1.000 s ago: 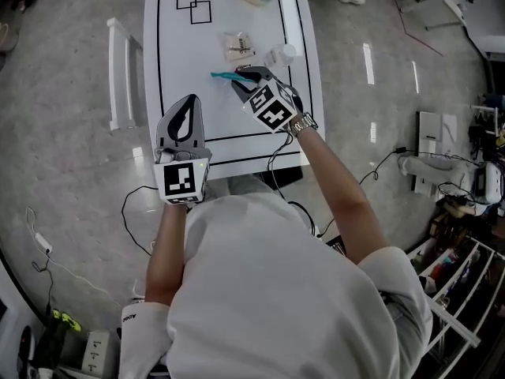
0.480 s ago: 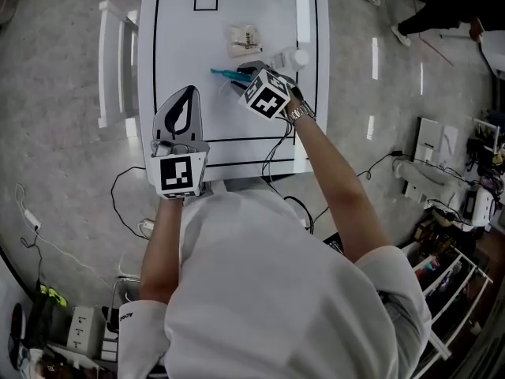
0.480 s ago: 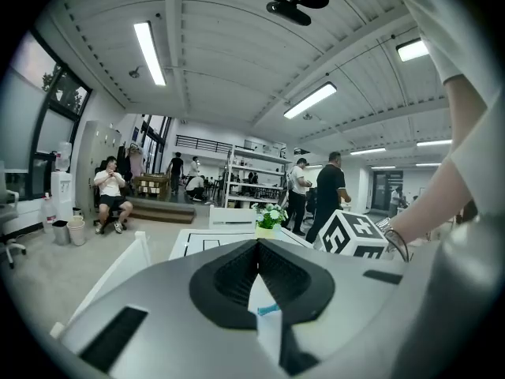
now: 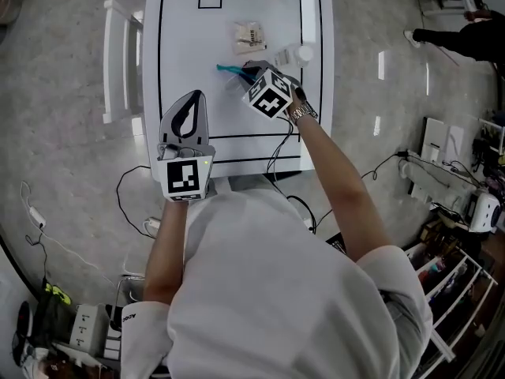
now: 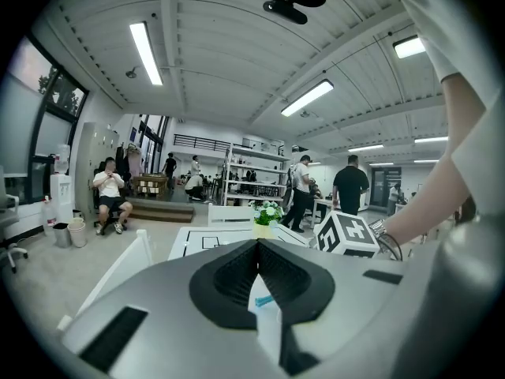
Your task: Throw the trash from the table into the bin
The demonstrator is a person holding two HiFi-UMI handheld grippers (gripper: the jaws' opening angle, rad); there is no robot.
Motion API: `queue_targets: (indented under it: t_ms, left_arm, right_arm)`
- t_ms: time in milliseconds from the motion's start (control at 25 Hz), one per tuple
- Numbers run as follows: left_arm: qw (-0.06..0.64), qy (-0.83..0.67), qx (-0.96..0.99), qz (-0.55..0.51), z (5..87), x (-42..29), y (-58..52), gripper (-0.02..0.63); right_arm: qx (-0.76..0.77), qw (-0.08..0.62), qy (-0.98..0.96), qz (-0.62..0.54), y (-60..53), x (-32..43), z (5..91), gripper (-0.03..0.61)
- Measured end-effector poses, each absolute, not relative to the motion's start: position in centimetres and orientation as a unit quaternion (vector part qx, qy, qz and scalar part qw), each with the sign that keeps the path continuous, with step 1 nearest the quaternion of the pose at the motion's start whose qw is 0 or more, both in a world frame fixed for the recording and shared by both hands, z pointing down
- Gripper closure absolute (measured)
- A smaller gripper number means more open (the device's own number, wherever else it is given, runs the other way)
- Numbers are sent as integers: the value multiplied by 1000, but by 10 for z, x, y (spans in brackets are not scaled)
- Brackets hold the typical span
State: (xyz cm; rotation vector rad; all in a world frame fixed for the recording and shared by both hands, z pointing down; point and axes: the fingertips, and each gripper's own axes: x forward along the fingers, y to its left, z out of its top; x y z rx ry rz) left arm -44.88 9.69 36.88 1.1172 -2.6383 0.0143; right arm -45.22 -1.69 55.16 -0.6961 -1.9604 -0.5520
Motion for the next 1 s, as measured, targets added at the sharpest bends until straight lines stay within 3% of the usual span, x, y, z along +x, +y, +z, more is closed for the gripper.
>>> queue_targets:
  t_ms: [520,1000]
  left_arm:
    - [112,-907,406,14,345,-414,117,609]
    - [70,-891,449,13,310,-371,148,609]
  right_arm:
    - [-184,383,-881,-208,-20,-447,476,541]
    - [-52,239,-967,-68,13,-385,362,541]
